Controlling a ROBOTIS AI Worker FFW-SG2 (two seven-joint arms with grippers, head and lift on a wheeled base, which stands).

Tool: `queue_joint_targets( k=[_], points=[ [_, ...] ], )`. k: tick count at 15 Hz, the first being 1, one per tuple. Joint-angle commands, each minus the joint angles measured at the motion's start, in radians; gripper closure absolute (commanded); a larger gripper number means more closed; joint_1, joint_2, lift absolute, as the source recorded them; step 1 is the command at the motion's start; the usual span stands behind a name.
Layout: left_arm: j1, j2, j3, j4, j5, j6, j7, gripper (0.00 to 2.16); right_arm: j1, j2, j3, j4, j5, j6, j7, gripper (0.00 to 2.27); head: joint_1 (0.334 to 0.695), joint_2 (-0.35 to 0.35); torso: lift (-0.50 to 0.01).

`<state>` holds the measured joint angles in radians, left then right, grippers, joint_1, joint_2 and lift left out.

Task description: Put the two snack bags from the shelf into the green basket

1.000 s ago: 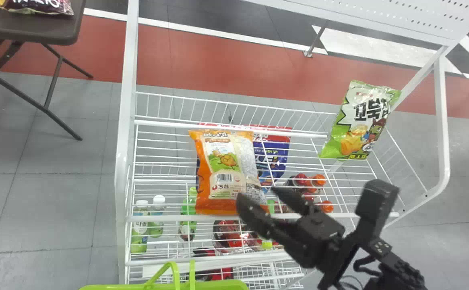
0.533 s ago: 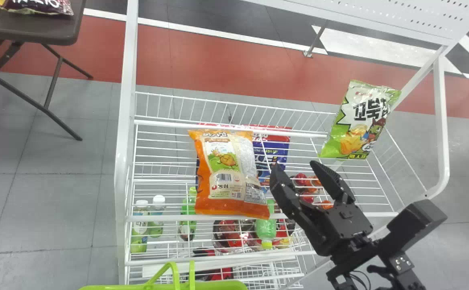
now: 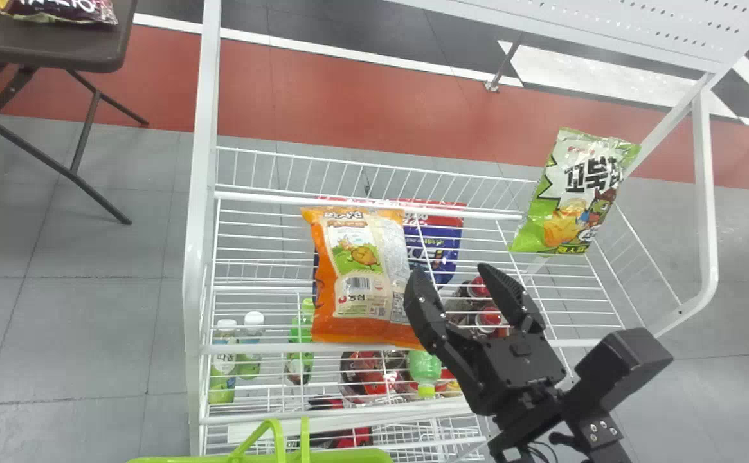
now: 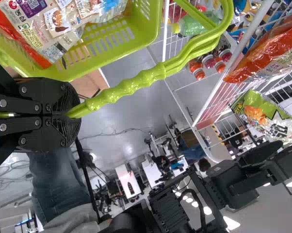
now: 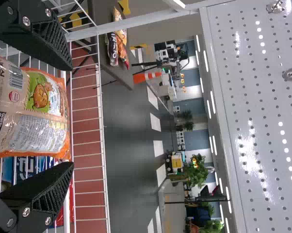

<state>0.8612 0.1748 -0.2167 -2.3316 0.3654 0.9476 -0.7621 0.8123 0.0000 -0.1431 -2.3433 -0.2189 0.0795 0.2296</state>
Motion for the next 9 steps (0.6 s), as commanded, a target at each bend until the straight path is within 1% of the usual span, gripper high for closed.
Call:
queue_joint_targets(
  k=[1, 9],
  points=[
    [-0.002, 0.0, 0.003, 0.0, 0.001, 0.0, 0.0, 1.95, 0.008, 0.001, 0.0, -0.017, 0.001, 0.012, -0.001, 0.13, 0.695, -0.35, -0.01],
    [-0.005, 0.003, 0.003, 0.0, 0.001, 0.0, -0.005, 1.95, 0.022, 0.001, 0.0, -0.03, -0.011, 0.012, 0.0, 0.14, 0.695, -0.35, -0.01]
  ],
)
